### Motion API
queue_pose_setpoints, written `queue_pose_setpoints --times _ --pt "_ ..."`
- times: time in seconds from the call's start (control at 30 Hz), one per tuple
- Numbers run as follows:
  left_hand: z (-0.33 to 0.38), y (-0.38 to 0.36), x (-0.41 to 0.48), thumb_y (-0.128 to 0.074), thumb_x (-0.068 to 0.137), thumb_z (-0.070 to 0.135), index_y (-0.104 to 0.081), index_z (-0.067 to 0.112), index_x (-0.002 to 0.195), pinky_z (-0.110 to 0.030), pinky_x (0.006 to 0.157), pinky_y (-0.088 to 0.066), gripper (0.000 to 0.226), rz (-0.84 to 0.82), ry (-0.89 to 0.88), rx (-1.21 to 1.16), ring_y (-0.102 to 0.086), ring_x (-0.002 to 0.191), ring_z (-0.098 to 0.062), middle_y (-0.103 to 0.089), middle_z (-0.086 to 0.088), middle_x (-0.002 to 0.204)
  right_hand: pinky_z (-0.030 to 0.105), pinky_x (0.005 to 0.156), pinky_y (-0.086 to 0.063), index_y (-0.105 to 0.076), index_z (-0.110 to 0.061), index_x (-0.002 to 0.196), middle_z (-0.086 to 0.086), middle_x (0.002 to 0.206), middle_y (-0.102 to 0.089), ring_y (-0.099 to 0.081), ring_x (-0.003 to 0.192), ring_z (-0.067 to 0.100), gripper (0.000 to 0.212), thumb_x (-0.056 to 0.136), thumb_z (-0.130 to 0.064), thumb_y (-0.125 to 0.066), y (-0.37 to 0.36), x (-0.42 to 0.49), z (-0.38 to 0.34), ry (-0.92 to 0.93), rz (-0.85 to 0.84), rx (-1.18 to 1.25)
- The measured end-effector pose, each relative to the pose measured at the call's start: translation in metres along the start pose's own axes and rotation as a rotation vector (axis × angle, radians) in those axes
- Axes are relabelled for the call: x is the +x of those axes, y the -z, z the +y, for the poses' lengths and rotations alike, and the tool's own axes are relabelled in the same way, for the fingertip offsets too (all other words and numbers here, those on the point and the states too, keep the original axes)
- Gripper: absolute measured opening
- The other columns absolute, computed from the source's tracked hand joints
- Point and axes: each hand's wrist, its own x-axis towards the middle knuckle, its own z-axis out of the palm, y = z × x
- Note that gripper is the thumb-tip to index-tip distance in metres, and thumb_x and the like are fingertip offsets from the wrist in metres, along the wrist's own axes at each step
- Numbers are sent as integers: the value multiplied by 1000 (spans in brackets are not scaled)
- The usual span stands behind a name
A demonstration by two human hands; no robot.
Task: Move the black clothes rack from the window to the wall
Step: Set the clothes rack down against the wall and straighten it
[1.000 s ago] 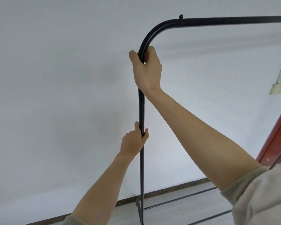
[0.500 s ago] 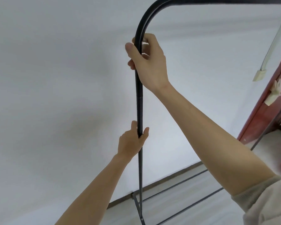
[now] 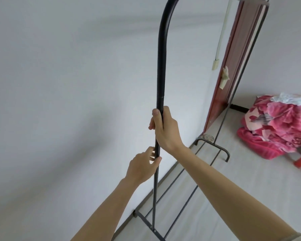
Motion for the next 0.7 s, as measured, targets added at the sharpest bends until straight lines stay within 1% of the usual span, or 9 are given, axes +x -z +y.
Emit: queue_pose_setpoints --times 0.07,0.13,0.23,0.3,0.33,0.4,0.47,0.6,0.7 --pt "-12 -2 -1 -51 94 43 -57 29 115 -36 86 -52 26 -85 5 8 -66 100 -9 -72 15 110 22 65 -48 -51 -14 101 2 79 -70 -64 74 16 26 111 -37 -40 -1 -9 5 -22 44 -20" --pt "-19 -6 -4 -50 96 41 -56 30 117 -36 85 -52 24 -136 1 0 -66 99 -10 -73 14 111 25 71 -51 -55 -17 107 -1 81 -71 -65 77 13 21 110 -35 -43 -2 -11 8 -17 84 -11" --pt "-26 -9 -5 -49 99 36 -52 29 121 -42 88 -53 24 -142 -39 -2 -66 107 -13 -72 13 114 15 73 -52 -55 -22 117 -5 88 -71 -66 78 -1 13 109 -30 -47 -7 -14 10 -5 132 8" --pt "-27 -7 -1 -48 99 34 -51 26 120 -43 87 -52 22 -158 -59 12 -66 108 -16 -71 11 116 13 70 -50 -54 -21 118 -10 87 -66 -63 71 0 14 109 -30 -48 -14 -17 9 -41 180 56" --pt "-28 -7 2 -48 100 33 -49 25 118 -43 86 -52 20 -171 -75 33 -66 107 -17 -71 11 116 13 62 -48 -53 -20 111 -10 79 -59 -56 63 2 13 109 -31 -47 -19 -16 5 -82 196 100" --pt "-32 -7 5 -45 101 32 -46 23 117 -44 82 -52 19 -195 -103 103 -66 103 -21 -71 10 117 18 48 -37 -44 -17 87 -10 65 -40 -38 50 8 29 106 -38 -49 -29 -9 -1 -190 242 188" --pt "-37 -10 8 -43 102 32 -45 20 120 -44 78 -52 22 -173 -124 145 -66 97 -25 -71 8 115 20 43 -28 -30 -19 71 -10 56 -29 -27 47 10 46 102 -43 -55 -37 4 -6 -246 293 231" --pt "-47 -9 12 -43 102 32 -44 17 121 -41 71 -50 24 -109 -131 166 -67 90 -29 -71 5 112 20 40 -22 -21 -21 60 -15 43 -21 -20 40 9 59 100 -36 -62 -51 26 -10 -292 305 251" --pt "-54 -6 19 -42 102 33 -43 17 120 -42 70 -52 24 -76 -144 214 -68 86 -31 -72 4 108 27 46 -23 -22 -22 60 -10 48 -23 -21 43 14 57 97 -31 -65 -58 36 -8 -309 258 275"
